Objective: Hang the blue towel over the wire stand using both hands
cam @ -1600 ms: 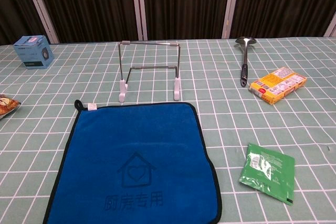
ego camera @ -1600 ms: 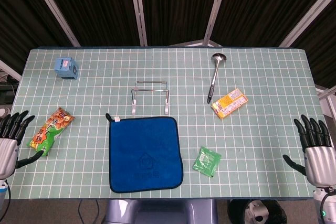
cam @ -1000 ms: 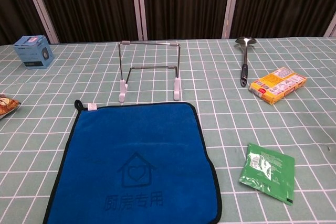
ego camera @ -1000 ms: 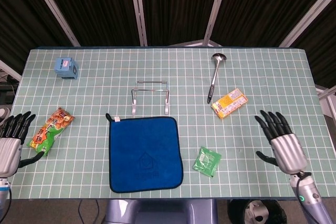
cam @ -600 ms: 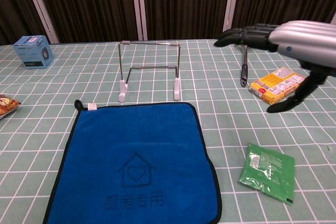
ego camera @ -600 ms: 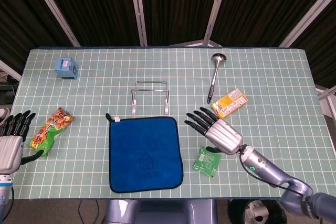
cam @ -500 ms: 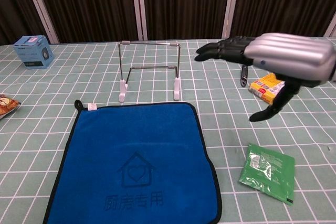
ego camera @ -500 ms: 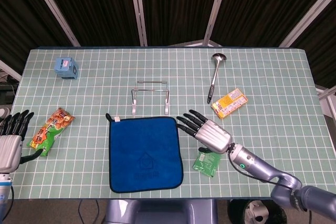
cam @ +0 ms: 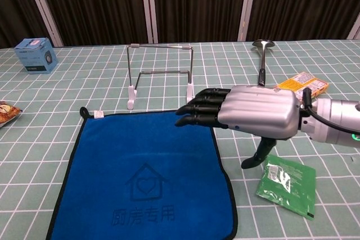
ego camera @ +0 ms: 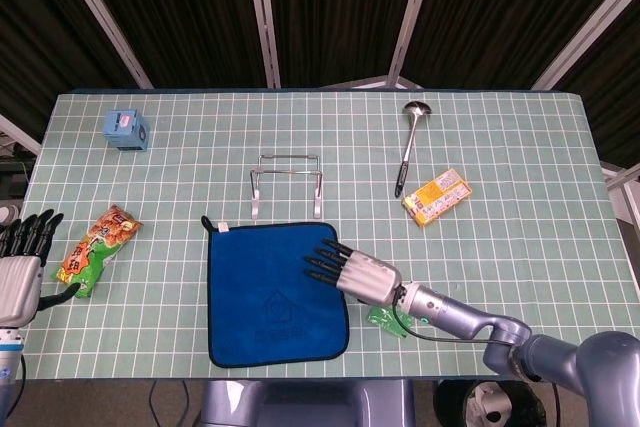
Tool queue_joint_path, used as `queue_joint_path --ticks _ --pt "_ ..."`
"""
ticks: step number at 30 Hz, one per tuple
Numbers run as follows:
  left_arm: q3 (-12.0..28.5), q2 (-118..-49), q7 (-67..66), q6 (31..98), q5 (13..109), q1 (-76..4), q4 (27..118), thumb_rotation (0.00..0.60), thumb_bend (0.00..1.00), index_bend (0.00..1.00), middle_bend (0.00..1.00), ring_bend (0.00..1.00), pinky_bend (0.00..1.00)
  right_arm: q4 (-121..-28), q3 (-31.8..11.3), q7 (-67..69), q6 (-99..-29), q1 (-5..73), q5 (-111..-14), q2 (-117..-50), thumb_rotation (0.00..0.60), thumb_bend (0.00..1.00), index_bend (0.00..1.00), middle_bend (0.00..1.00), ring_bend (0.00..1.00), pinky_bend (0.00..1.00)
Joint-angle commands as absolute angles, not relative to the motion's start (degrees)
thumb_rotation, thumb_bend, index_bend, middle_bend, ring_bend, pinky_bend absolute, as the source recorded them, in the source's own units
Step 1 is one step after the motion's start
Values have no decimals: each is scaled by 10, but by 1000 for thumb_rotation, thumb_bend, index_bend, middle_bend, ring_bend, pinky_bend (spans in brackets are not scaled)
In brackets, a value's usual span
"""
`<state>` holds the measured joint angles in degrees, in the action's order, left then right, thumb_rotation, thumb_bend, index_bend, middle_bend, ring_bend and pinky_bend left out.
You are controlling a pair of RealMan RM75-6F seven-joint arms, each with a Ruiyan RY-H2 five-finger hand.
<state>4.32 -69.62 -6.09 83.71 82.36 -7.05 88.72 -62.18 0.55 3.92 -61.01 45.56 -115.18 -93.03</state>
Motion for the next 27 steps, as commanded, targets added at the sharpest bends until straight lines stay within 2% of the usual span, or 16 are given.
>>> queue_joint_path --ticks 1,11,27 --pt "43 -697 -62 838 825 -71 888 600 0 0 0 0 0 -608 5 38 -608 464 -1139 -945 600 98 27 20 0 0" --pt "41 -700 -69 835 825 -72 887 600 0 0 0 0 0 -583 8 24 -596 478 -1112 -969 600 96 32 25 0 0" --pt "40 -704 -74 831 821 -74 883 600 0 0 0 0 0 -532 34 14 -608 498 -1105 -1006 600 98 35 27 0 0"
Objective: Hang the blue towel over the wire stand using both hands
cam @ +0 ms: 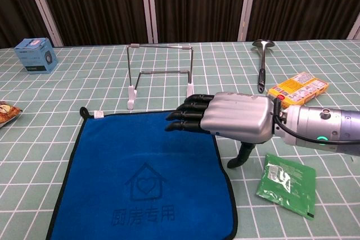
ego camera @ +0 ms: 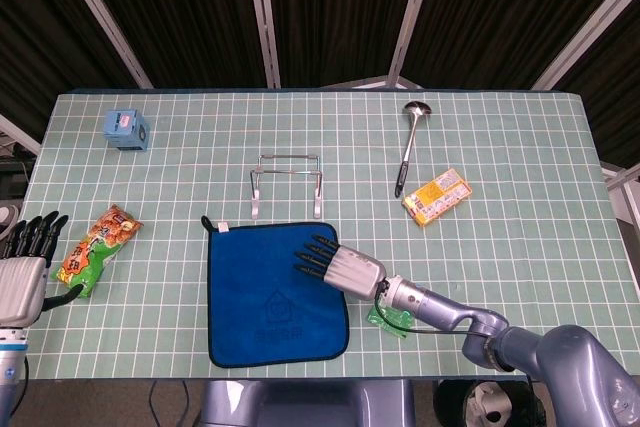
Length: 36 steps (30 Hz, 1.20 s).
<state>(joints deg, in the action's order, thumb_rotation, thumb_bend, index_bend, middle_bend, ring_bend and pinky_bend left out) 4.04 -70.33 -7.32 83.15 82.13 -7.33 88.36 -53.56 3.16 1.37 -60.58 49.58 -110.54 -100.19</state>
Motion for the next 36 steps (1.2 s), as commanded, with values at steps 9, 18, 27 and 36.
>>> queue_joint_path --ticks 9,18,27,36 --pt "41 -705 -75 830 819 -74 886 600 0 0 0 0 0 -521 32 24 -621 507 -1090 -1026 600 98 38 28 0 2" --pt "40 -705 -76 829 817 -74 885 600 0 0 0 0 0 -515 33 24 -630 514 -1082 -1039 600 181 57 39 0 9" --pt "37 -704 -76 827 820 -75 890 600 0 0 0 0 0 -507 39 18 -637 518 -1078 -1044 600 325 213 40 0 17" --pt "25 -708 -85 810 836 -83 901 600 0 0 0 0 0 -504 45 30 -648 518 -1075 -1051 600 392 552 47 0 28"
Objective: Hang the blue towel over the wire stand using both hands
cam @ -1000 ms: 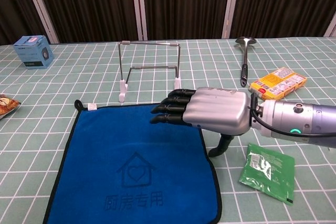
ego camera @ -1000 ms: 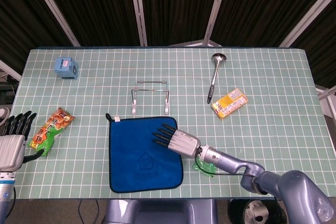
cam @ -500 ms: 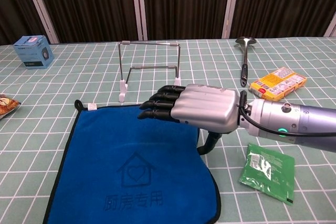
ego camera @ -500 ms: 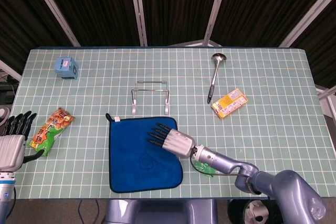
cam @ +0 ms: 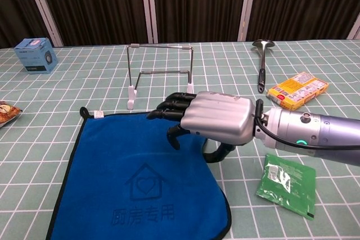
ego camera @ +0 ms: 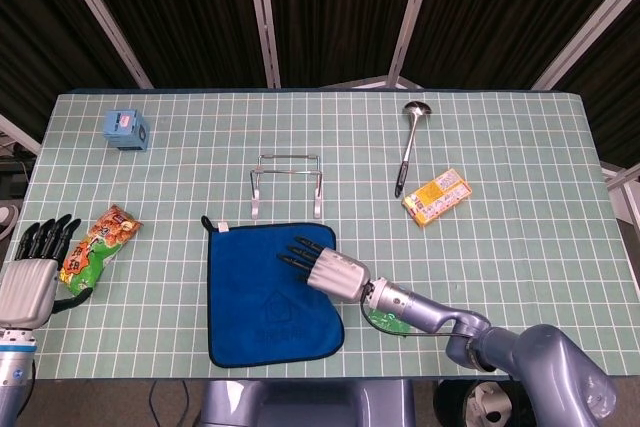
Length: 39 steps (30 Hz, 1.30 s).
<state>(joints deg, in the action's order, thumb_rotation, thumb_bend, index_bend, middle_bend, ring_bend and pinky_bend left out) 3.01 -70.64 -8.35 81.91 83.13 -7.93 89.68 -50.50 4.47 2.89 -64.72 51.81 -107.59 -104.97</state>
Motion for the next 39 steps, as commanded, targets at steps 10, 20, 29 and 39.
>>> queue_joint_path --ticks 10,20,29,39 --pt "-1 -743 -118 691 910 -169 905 600 0 235 0 0 0 -508 45 34 -650 520 -1066 -1055 600 411 593 53 0 33" --pt "-13 -859 -15 662 1014 -262 733 600 38 335 0 0 0 -531 41 27 -641 522 -1052 -1042 600 411 596 52 0 40" --pt "-37 -907 8 666 1054 -302 637 600 128 398 0 0 0 -538 41 20 -635 523 -1046 -1039 600 411 596 53 0 40" --pt "-58 -917 13 691 1062 -302 589 600 133 399 0 0 0 -534 42 18 -637 521 -1042 -1044 600 411 596 53 0 40"
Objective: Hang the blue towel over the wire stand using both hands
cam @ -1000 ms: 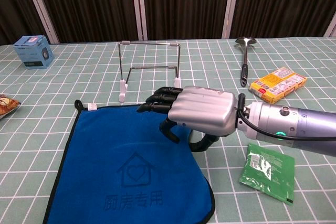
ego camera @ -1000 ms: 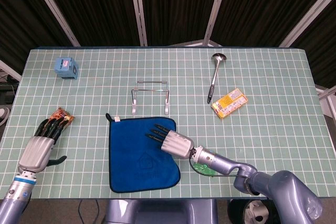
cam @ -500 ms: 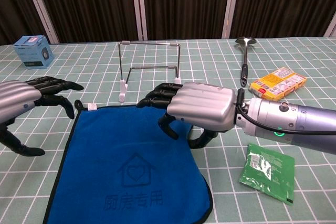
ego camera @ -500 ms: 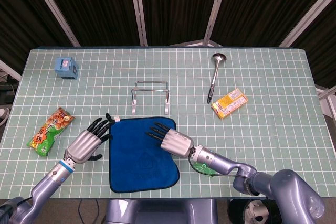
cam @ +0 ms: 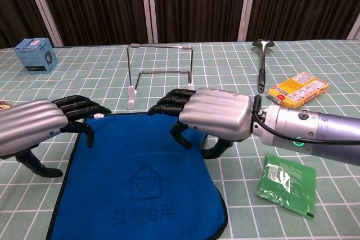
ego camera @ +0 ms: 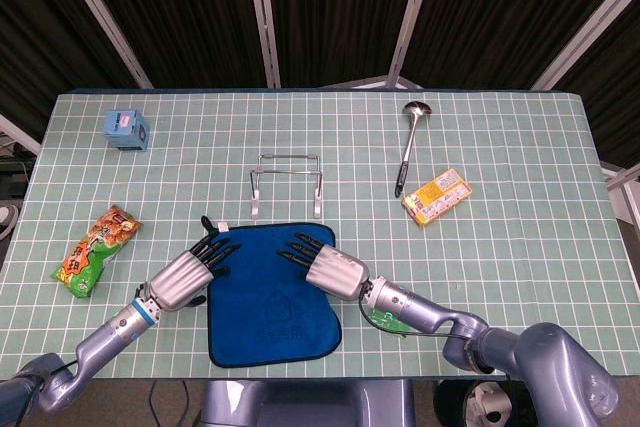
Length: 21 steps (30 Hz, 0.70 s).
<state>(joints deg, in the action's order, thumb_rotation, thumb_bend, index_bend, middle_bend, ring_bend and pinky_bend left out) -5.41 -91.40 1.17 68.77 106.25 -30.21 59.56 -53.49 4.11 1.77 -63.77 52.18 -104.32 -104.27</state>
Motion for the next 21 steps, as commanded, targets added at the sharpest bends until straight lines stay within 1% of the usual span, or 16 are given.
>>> queue_joint_path --ticks 1,8,13,17,21 --pt "-59 -919 13 692 1062 -303 585 600 133 399 0 0 0 -533 42 18 -638 521 -1042 -1045 600 412 596 53 0 40" --pt "-66 -935 15 692 1058 -307 563 600 133 400 0 0 0 -530 41 24 -640 520 -1039 -1051 600 412 596 54 0 44" --pt "-70 -950 13 688 1055 -310 553 600 138 404 0 0 0 -530 40 26 -643 521 -1040 -1052 600 412 596 55 0 64" --pt "-71 -957 12 687 1053 -314 550 600 192 420 0 0 0 -532 41 26 -644 522 -1041 -1051 600 413 596 55 0 76" --pt "-72 -959 11 690 1053 -317 551 600 198 423 0 0 0 -533 41 23 -645 522 -1042 -1051 600 412 596 55 0 76"
